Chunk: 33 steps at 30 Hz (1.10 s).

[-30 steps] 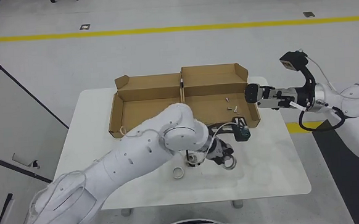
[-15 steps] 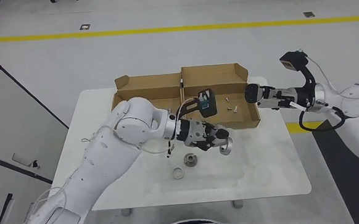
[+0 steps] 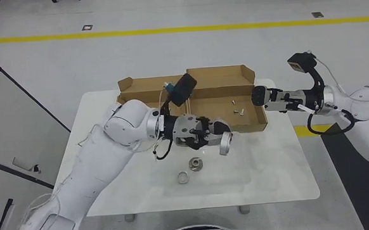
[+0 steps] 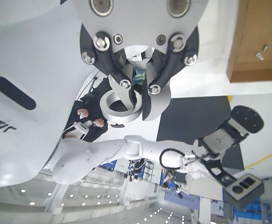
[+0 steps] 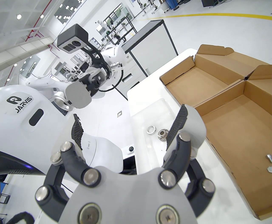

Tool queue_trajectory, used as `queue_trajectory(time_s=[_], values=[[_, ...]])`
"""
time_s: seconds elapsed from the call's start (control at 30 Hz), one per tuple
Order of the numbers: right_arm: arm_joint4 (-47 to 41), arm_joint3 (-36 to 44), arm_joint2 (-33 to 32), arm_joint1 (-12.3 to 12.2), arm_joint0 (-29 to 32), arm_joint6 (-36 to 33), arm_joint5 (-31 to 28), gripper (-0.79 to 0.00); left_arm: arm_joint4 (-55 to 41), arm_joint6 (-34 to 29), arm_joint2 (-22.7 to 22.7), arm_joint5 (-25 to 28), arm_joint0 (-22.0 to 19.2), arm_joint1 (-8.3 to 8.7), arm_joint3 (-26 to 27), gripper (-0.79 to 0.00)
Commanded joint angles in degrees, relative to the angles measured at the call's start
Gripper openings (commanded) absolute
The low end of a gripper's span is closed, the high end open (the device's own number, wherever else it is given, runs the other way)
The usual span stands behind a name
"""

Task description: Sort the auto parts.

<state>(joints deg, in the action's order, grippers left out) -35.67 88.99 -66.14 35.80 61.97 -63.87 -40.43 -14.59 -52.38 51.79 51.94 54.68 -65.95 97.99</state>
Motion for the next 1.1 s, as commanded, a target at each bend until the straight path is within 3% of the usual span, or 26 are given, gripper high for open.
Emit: queue_trajectory(time_s=[0.0, 0.2, 0.53, 0.7, 0.77, 1.07], values=[[0.0, 0.0, 0.0, 0.0, 0.0, 0.0, 0.0, 0.0, -3.11, 1.41, -0.51, 1.38, -0.43, 0.67, 0.08, -0.785], [0.0, 0.0, 0.0, 0.0, 0.0, 0.0, 0.0, 0.0, -9.63, 4.08, -1.63, 4.05, -1.39, 2.38, -0.39, -0.785], [0.0, 0.0, 0.0, 0.0, 0.0, 0.0, 0.0, 0.0, -9.56, 4.31, -1.64, 3.76, -1.29, 2.37, -0.25, -0.785], [0.0, 0.0, 0.0, 0.0, 0.0, 0.0, 0.0, 0.0, -10.91, 9.47, -0.78, 4.3, 0.63, 2.04, 1.49, -0.785], [0.0, 0.0, 0.0, 0.0, 0.0, 0.0, 0.0, 0.0, -14.39, 12.66, -0.62, 5.13, 1.63, 1.8, 1.96, -0.785], [0.0, 0.0, 0.0, 0.0, 0.0, 0.0, 0.0, 0.0, -25.04, 14.28, 0.95, 6.06, 3.28, 1.18, 4.41, -0.785]])
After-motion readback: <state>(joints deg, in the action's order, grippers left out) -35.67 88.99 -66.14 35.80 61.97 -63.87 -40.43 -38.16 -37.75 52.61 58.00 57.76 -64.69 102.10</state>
